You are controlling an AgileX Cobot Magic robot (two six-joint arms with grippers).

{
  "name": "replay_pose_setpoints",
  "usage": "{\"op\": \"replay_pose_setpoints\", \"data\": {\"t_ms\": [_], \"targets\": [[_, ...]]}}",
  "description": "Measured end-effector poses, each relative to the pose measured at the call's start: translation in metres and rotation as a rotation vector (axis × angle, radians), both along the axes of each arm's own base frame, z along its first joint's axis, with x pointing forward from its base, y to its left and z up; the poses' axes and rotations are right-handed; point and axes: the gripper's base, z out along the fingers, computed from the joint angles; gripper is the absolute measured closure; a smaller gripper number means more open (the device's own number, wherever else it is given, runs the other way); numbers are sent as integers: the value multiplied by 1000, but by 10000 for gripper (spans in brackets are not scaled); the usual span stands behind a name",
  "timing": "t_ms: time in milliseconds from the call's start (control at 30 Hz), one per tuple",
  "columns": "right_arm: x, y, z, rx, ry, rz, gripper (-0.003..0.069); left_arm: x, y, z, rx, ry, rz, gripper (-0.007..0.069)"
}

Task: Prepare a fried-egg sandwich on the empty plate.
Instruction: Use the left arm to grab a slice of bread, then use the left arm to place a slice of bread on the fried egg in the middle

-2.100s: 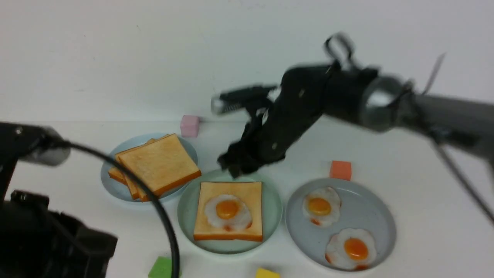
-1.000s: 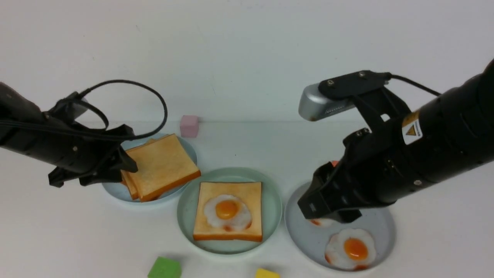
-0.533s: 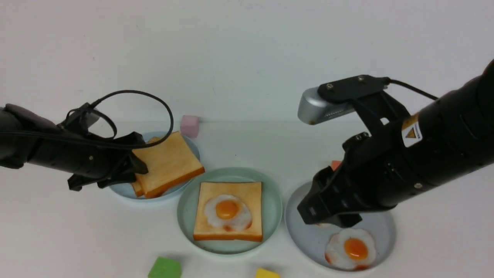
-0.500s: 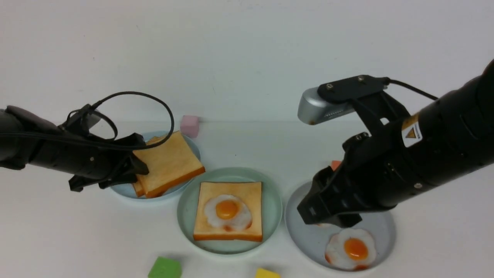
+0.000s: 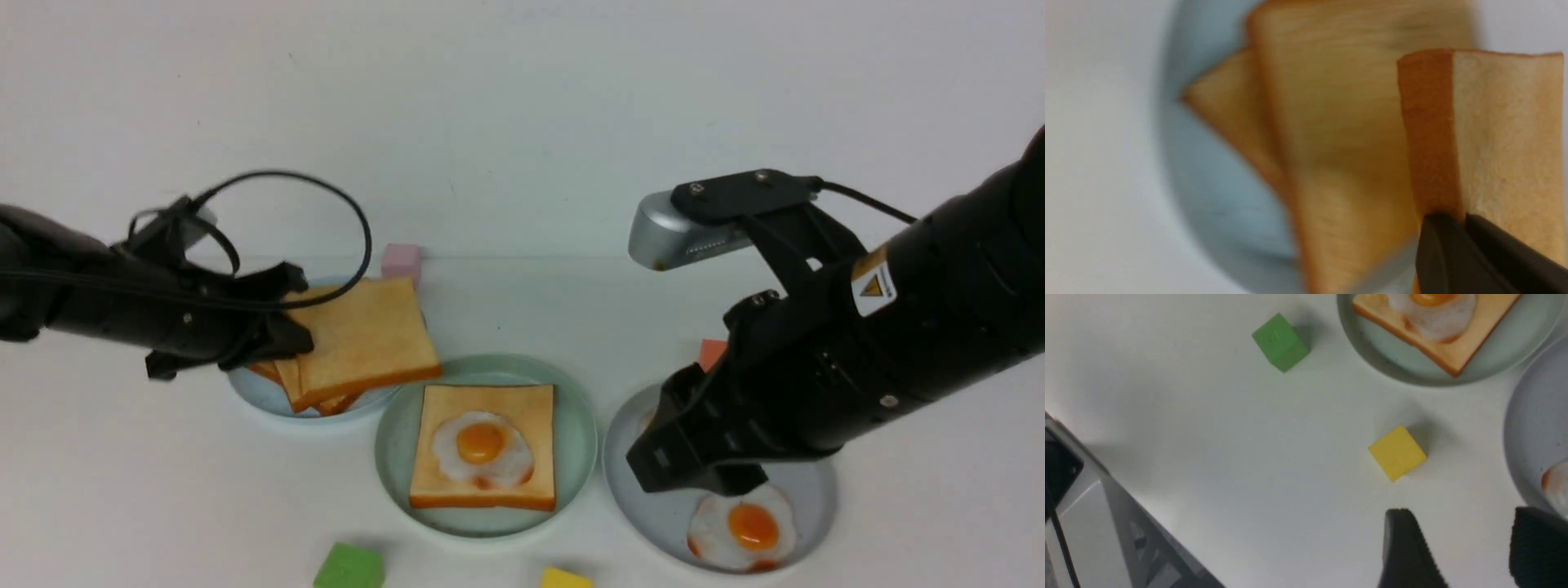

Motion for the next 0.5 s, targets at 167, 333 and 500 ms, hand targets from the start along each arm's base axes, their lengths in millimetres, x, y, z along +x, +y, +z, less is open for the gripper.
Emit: {"op": "replay_pose_setpoints", "data": {"t_ms": [167,333,500], "targets": [[-4,-3,-2,-34,35,17,289,-17,-48,21,5,-50,-241,617],[-4,-3,-2,-39,37,17,289,-24,-80,7,32,-12,-368,617],[-4,-3,-2,-39,37,17,289,-26,-82,1,34,22,-360,617]]}}
